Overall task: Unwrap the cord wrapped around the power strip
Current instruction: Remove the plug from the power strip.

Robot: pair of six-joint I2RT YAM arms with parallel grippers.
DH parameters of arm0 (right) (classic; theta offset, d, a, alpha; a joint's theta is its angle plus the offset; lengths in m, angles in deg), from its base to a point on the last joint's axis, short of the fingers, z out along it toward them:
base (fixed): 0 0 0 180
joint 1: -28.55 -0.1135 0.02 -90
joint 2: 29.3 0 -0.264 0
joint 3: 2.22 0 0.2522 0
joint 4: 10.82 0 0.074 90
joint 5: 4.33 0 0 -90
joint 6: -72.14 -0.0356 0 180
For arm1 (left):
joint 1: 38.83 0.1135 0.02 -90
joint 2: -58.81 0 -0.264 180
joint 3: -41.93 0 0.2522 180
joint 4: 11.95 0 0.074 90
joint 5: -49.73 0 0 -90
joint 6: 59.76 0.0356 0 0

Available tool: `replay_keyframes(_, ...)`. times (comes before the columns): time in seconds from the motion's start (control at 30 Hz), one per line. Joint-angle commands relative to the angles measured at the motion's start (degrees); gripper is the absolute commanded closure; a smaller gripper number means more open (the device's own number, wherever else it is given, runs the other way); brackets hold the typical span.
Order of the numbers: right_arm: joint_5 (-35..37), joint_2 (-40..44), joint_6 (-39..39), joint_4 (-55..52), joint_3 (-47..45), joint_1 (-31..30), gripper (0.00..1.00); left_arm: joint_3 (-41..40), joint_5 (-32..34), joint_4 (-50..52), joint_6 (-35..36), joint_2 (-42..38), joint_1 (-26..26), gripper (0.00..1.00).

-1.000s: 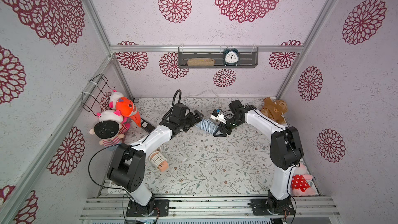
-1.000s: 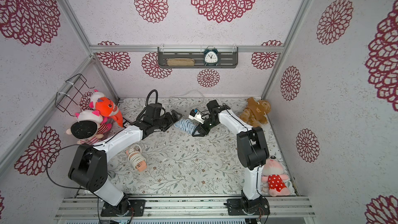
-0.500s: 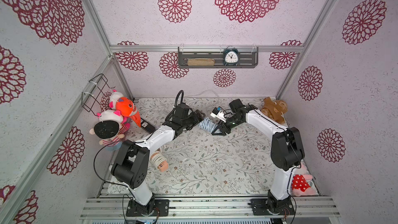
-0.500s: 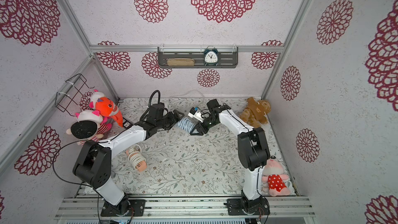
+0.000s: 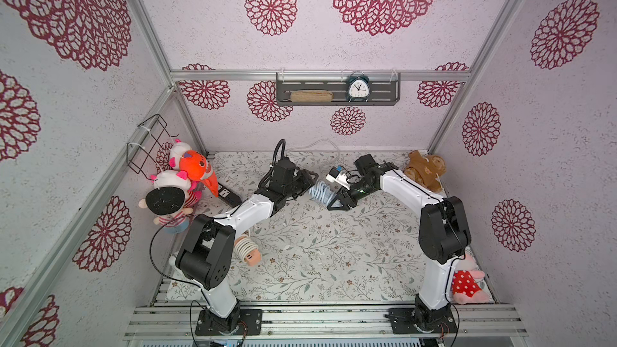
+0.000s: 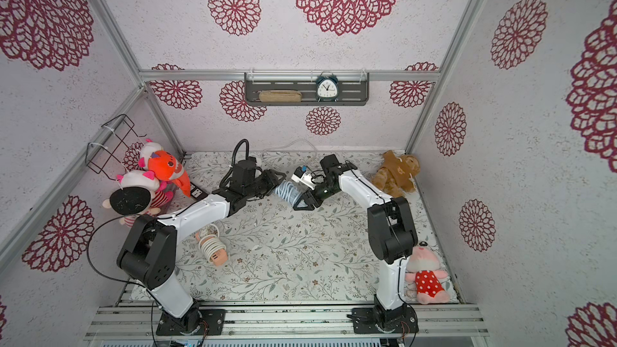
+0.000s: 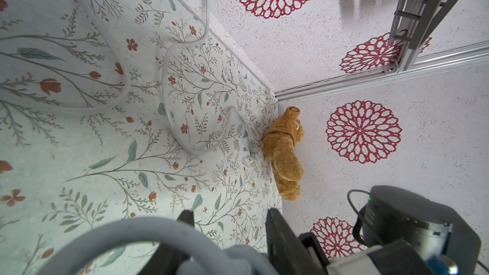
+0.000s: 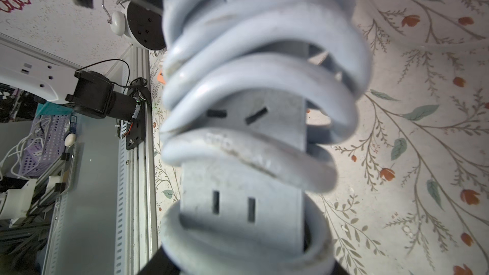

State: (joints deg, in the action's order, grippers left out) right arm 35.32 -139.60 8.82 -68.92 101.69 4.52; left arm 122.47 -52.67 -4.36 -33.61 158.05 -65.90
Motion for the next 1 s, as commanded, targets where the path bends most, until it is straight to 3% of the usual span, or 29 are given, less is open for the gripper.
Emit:
replay_keyframes(0.0, 0.35, 1.38, -2.46, 3.85, 3.3, -0.59, 0.36, -0.28, 3.54, 1.61, -0.32, -0.44, -0.48, 0.67)
replay_keyframes(0.07, 4.16, 1.61, -6.02, 4.78, 3.64, 0.0, 0.19, -0.37, 5.22, 2.26, -0.16, -0.71, -0.35, 0.72)
replay_keyframes(0.17, 7.0, 3.99, -10.33, 5.63, 3.32, 1.0, 0.06, 0.93, 7.8, 5.26, 1.87, -0.66, -0.36, 0.77)
replay_keyframes(0.23, 8.36, 6.8, -12.07, 6.22, 2.07, 1.51, 0.04, 2.89, 8.77, 8.26, 5.21, -0.01, -0.17, 0.82)
replay_keyframes(0.3, 10.54, 10.04, -11.38, 5.29, 0.32, 1.78, 0.05, 6.56, 4.01, 12.61, 10.11, 1.99, 1.33, 0.9)
replay_keyframes(0.43, 15.03, 17.49, -2.42, 5.49, -7.76, 2.45, 0.1, 12.21, -14.29, 15.17, 14.34, 6.29, 6.96, 1.0)
replay_keyframes(0.67, 14.58, 19.76, 1.8, 11.61, -10.87, 0.15, 0.31, 27.87, -28.17, 35.22, 30.46, 11.93, 11.07, 1.0)
replay_keyframes(0.8, 19.05, 20.79, 8.03, 19.68, -16.27, -4.04, 0.3, 35.64, -32.36, 45.57, 37.4, 16.53, 11.4, 1.0)
replay_keyframes(0.97, 21.84, 21.97, 13.06, 30.41, -22.17, -6.49, 0.3, 41.08, -32.37, 55.41, 43.22, 19.69, 11.27, 1.0)
